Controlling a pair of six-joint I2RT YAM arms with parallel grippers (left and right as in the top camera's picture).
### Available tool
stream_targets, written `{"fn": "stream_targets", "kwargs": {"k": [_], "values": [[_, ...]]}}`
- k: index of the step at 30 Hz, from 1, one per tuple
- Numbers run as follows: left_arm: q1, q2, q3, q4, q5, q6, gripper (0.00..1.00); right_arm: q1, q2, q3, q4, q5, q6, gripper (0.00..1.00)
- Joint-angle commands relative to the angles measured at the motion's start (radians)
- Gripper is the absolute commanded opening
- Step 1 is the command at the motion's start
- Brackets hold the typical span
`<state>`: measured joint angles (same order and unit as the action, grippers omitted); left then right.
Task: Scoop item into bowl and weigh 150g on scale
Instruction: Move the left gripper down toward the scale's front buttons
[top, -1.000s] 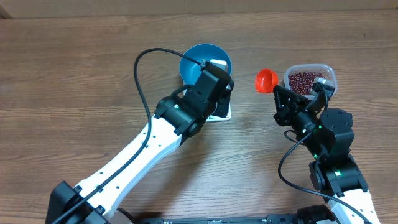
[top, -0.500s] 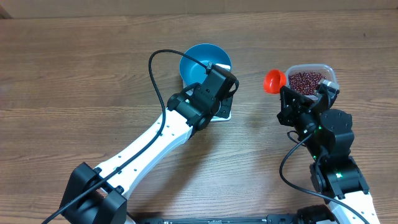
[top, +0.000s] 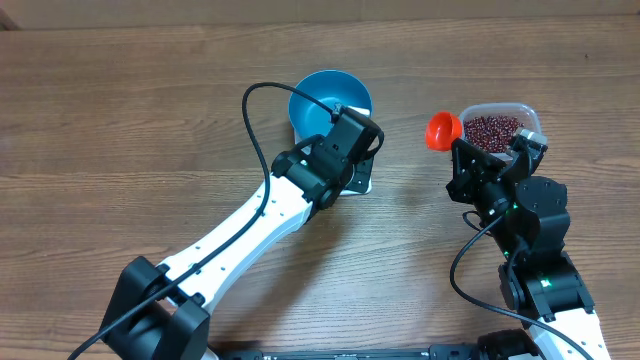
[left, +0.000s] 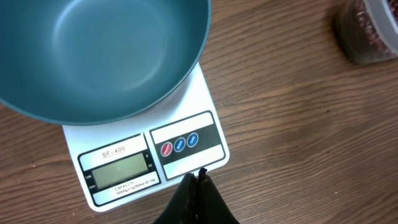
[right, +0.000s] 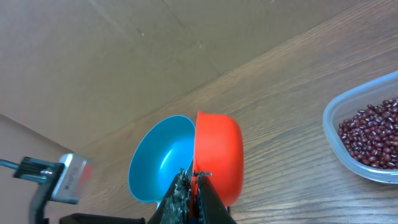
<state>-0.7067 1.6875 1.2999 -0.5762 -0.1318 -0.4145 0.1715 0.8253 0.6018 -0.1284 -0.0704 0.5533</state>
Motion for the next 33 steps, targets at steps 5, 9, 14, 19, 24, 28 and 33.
{"fn": "stream_targets", "kwargs": {"k": [5,9,14,19,24,28,33], "values": [[0.0,0.013,-0.013,0.002,-0.005,0.019,0.04,-0.004,-0.012,0.026,0.002,0.013,-0.005,0.04],[0.0,0.012,-0.013,-0.008,0.012,0.018,0.04,-0.004,-0.012,0.026,0.002,0.013,-0.005,0.04],[-0.002,0.012,-0.015,-0.021,-0.039,0.016,0.04,-0.004,-0.012,0.026,0.002,0.013,-0.005,0.04],[-0.004,0.012,-0.028,-0.025,-0.062,-0.012,0.04,-0.004,-0.012,0.026,-0.002,0.013,-0.005,0.04],[-0.059,0.012,-0.043,0.024,-0.146,-0.009,0.04,-0.004,-0.012,0.026,-0.002,0.014,-0.005,0.04],[-0.127,0.012,-0.048,0.039,-0.286,-0.03,0.04,-0.004,-0.012,0.026,-0.002,0.018,-0.006,0.04],[-0.134,0.012,-0.049,0.039,-0.312,-0.051,0.04,-0.004,-0.012,0.026,-0.002,0.018,-0.01,0.04]]}}
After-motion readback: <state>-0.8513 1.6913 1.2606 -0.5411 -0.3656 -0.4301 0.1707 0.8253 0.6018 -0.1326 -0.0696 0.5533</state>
